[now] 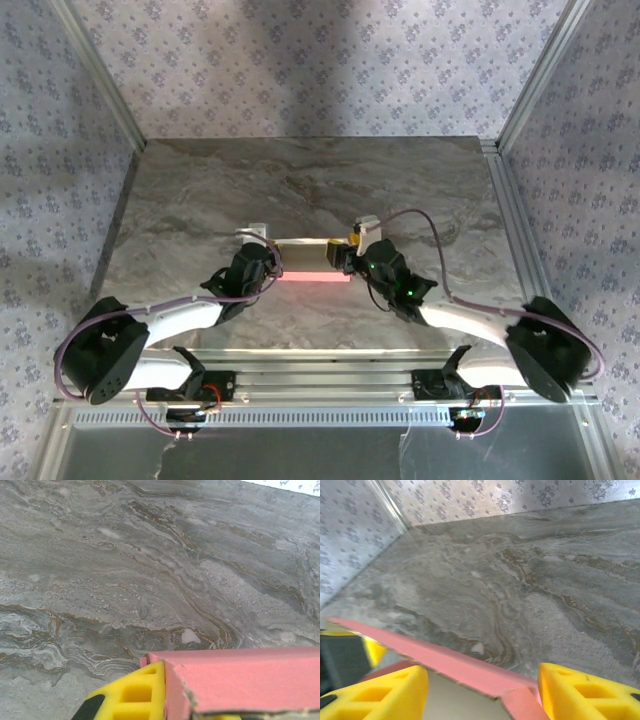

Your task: Fold the paper box

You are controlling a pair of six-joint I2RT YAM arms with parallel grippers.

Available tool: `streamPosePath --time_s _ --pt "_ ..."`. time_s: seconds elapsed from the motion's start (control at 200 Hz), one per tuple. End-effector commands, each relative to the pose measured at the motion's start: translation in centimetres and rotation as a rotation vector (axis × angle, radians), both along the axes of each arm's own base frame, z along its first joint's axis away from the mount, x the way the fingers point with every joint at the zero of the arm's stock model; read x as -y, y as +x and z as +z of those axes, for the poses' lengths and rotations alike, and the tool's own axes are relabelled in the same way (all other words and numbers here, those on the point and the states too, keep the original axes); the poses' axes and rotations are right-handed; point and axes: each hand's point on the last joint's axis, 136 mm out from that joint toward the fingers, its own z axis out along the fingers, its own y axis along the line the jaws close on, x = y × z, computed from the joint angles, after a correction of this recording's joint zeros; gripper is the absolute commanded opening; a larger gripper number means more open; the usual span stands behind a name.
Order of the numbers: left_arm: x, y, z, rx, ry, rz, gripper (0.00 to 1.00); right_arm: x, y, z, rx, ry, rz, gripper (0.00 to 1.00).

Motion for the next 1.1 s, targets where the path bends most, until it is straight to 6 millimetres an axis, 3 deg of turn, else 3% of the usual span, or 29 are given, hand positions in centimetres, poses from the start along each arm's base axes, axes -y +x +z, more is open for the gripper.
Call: streamPosePath --time_s 0.0,0.14,0.23,0.3,0.435,0.565,0.65,0.765,0.954,1.094 --pt "-0.1 0.0 -0.9 -0.023 0.073 0.007 0.0 1.4 -2.3 -0.8 -0.11 0.009 0.0 0.62" --pt "0.3 0.4 -1.0 -0.014 0.074 0.011 0.0 3.3 -4.3 1.8 -0.14 0.097 -0.022 0.62" --pt "0.4 0.4 -1.1 -0.005 0.073 0.014 0.0 5.6 -4.7 3.3 -0.181 0.156 -0.125 0.65" --pt "0.5 0.4 -1.0 0.0 0.067 0.013 0.0 7.9 -4.7 3.3 -0.255 0.18 -0.255 0.64" --pt "0.8 0.3 -0.9 0.008 0.069 0.006 0.0 11.1 -5.3 1.8 -0.535 0.271 -0.513 0.46" --pt "1.0 0.2 -1.0 0.009 0.082 -0.005 0.0 9.8 -5.2 2.3 -0.722 0.403 -0.599 0.44" --pt "1.1 0.2 -1.2 0.005 0.088 -0.005 0.0 8.3 -4.9 2.7 -0.811 0.506 -0.632 0.52" --pt "1.3 0.1 -1.4 0.003 0.094 -0.011 0.0 5.4 -3.8 3.0 -0.917 0.617 -0.628 0.55" --pt "1.2 0.0 -1.4 0.003 0.094 -0.013 0.0 -0.4 -2.2 1.6 -1.059 0.856 -0.588 0.54" --pt "1.2 0.0 -1.5 0.003 0.093 -0.013 0.0 -1.4 -1.9 1.3 -1.051 0.87 -0.636 0.53"
